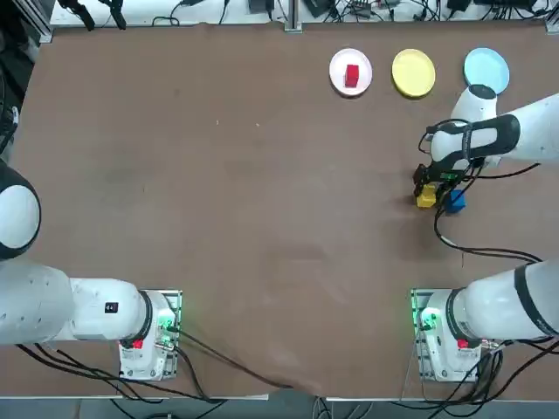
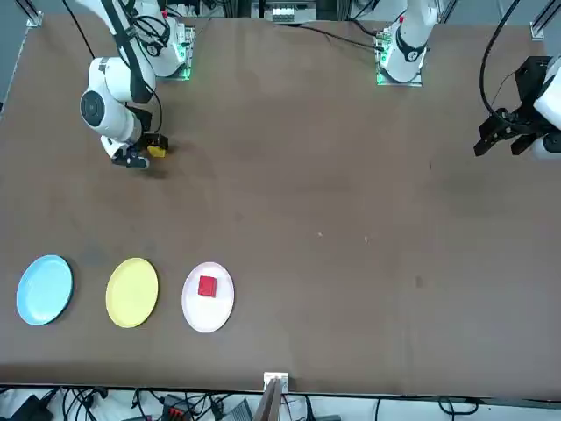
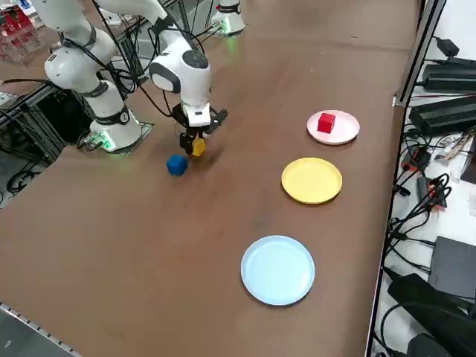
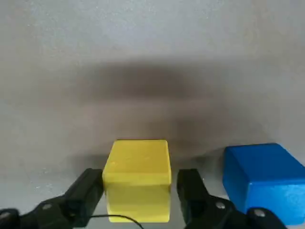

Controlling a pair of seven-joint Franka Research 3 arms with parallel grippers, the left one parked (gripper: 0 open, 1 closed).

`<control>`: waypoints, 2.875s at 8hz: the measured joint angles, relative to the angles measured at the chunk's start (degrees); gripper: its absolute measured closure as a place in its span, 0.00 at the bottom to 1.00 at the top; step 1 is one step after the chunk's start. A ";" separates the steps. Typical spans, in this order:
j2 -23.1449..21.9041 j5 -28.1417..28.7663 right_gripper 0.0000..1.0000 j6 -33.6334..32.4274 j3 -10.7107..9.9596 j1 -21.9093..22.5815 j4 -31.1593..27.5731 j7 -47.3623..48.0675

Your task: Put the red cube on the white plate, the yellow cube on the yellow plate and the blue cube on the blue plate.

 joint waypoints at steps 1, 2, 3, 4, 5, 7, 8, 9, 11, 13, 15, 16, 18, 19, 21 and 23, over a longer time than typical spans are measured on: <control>-0.07 0.02 0.27 0.35 0.03 0.02 -0.12 0.00; -0.41 0.01 0.32 0.35 0.08 0.02 -0.17 0.00; -0.31 0.01 0.32 0.58 0.07 0.01 -0.16 0.00; -0.43 0.01 0.32 1.14 0.08 0.01 0.15 0.00; -0.79 0.01 0.32 1.79 0.08 0.00 1.54 0.00; -1.88 0.01 0.32 -2.40 -0.01 -0.22 8.97 0.01; -1.57 0.01 0.32 -7.40 -0.04 -0.72 14.76 0.01; -0.08 0.01 0.32 -13.16 -0.09 -1.46 21.74 0.01; 7.24 -0.02 0.32 -22.36 -0.19 -2.35 37.84 0.00; 17.23 -0.57 0.32 -26.23 -0.20 -2.41 51.81 -0.04; 26.70 -3.11 0.32 -26.41 -0.29 -2.65 61.07 -0.04; 31.17 -3.61 0.32 -26.17 -0.33 -2.98 66.11 -0.07; 38.23 -3.71 0.32 -25.77 -0.47 -3.38 75.54 -0.53; 40.39 -3.73 0.32 -24.70 -0.47 -3.36 78.75 -0.73; 42.83 -3.73 0.32 -21.80 -0.41 -3.19 81.28 -0.93; 45.28 -3.73 0.32 -20.27 -0.23 -2.98 81.46 -0.93</control>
